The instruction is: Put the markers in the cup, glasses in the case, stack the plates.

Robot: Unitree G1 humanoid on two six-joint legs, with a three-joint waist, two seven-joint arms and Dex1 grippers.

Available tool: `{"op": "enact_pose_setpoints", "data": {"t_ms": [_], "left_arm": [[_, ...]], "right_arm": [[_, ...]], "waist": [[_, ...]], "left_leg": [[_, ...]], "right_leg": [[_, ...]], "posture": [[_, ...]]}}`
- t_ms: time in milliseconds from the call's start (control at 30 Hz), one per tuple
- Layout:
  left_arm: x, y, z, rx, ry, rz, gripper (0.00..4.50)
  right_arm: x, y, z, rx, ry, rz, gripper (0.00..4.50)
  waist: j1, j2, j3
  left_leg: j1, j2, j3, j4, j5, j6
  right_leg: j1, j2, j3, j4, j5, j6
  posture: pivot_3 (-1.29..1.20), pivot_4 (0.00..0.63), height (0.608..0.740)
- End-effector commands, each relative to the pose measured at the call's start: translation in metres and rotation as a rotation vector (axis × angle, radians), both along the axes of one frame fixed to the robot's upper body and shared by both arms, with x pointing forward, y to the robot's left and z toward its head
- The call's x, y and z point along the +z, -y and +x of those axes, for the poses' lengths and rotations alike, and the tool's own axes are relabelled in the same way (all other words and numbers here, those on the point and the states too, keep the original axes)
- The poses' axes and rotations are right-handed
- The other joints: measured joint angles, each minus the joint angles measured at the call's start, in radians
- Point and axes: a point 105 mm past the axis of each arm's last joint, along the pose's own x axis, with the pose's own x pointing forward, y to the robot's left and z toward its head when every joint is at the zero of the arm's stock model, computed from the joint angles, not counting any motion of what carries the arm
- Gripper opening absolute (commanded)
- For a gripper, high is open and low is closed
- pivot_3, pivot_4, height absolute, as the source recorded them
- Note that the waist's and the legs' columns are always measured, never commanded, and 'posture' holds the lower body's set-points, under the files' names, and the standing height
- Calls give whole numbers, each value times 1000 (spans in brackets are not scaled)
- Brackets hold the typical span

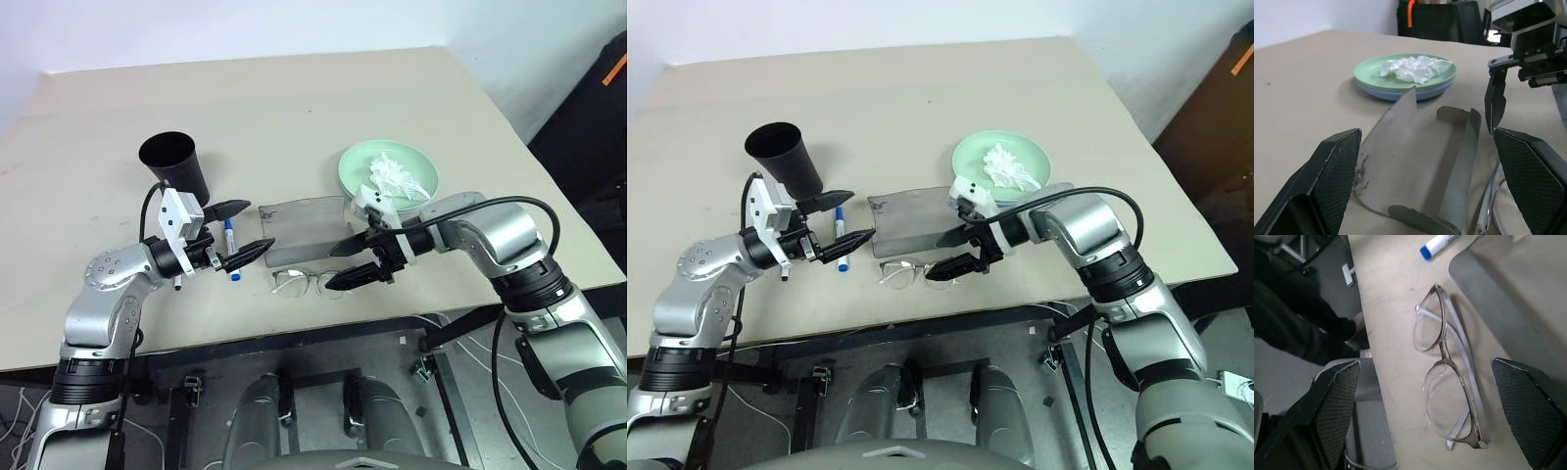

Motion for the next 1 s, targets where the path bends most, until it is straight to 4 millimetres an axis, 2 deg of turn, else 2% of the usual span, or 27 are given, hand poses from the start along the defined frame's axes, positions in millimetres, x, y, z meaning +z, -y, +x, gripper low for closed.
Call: {"op": "enact_pose_setpoints", "data": {"t_ms": [33, 433, 600, 833, 1000], "left_arm": [[6, 2, -1, -23, 42, 14, 4500], [7, 1, -7, -47, 54, 40, 4500], [9, 3, -19, -107, 46, 33, 4500], [8, -11, -33, -135, 34, 79, 4500], [4, -29, -40, -122, 15, 155, 4500]], "right_arm": [[12, -6, 3, 43, 42, -7, 4485], [14, -17, 11, 173, -12, -106, 4485], [10, -23, 12, 221, -43, -130, 4485], [-1, -27, 15, 250, -49, -166, 4485], [-3, -29, 17, 260, -46, -173, 4485]], "waist": [[0, 0, 0], [-2, 0, 0], [-2, 0, 0], [-3, 0, 0], [-2, 0, 0]], "left_leg": [[0, 0, 0, 0, 0, 0], [0, 0, 0, 0, 0, 0], [-1, 0, 1, 0, 0, 0], [-1, 1, 2, -1, 0, 0], [-1, 1, 8, -8, 0, -1]], "right_leg": [[0, 0, 0, 0, 0, 0], [-1, 0, 0, 0, 0, 0], [-1, 0, 0, 0, 0, 0], [-2, 0, 0, 0, 0, 0], [-3, -1, 0, 0, 2, -3]], "posture": [[0, 150, 715], [0, 150, 715], [0, 150, 715], [0, 150, 715], [0, 150, 715]]}}
